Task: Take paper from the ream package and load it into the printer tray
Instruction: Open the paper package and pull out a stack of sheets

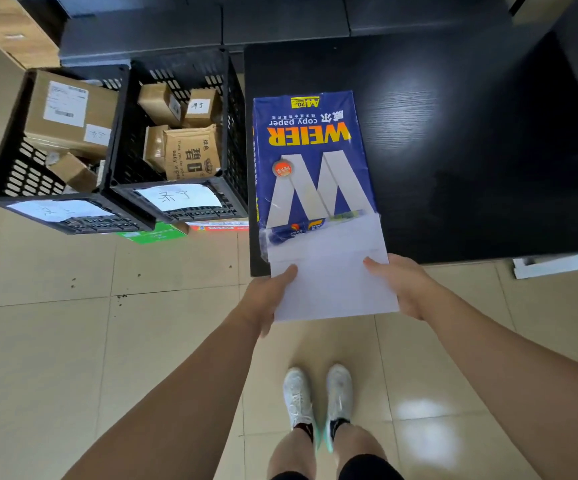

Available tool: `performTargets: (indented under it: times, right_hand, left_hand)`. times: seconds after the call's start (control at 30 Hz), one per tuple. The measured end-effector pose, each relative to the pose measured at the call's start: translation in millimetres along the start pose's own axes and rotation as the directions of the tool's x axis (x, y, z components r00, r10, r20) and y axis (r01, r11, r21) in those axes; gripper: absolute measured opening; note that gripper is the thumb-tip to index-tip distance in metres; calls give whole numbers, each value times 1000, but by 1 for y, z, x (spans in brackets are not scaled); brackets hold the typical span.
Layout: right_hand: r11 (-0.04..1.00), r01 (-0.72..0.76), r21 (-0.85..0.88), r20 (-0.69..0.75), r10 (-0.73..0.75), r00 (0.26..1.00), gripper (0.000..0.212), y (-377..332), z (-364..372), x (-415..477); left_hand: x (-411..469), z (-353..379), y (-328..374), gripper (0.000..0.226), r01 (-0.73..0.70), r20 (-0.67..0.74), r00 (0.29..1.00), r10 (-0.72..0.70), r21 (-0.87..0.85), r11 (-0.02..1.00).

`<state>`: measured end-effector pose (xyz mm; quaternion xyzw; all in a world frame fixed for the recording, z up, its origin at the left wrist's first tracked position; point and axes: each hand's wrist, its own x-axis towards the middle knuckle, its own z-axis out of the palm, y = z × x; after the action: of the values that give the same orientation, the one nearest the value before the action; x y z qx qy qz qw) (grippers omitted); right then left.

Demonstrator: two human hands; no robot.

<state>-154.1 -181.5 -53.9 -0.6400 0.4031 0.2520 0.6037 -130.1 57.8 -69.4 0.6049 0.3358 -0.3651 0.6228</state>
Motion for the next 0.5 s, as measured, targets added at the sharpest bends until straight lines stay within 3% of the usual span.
performTargets:
  times: [0.07, 0.2, 0.27, 0.4, 0.5]
  right_hand:
    - [999, 19, -32, -14, -20, 1000, 15, 0, 1, 2]
    - [996, 67, -57, -15, -68, 998, 5, 11, 0, -4]
    - [996, 69, -48, -27, -70, 997, 9, 13, 0, -11]
    - [999, -10, 37, -13, 10, 1000, 34, 4, -2, -15]
    - [994, -96, 58, -50, 99, 994, 75, 0, -2, 5]
  left_hand:
    - [2, 4, 0, 62, -40, 48, 998, 39, 5, 999]
    - [-4, 11, -13, 28, -95, 41, 995, 93, 33, 995]
    - [-8, 13, -18, 37, -114, 31, 993, 113, 40, 993]
    - [-11, 16, -7, 40, -106, -40, 993, 108, 29, 994]
    - [-6, 17, 6, 52, -73, -97, 992, 77, 38, 997]
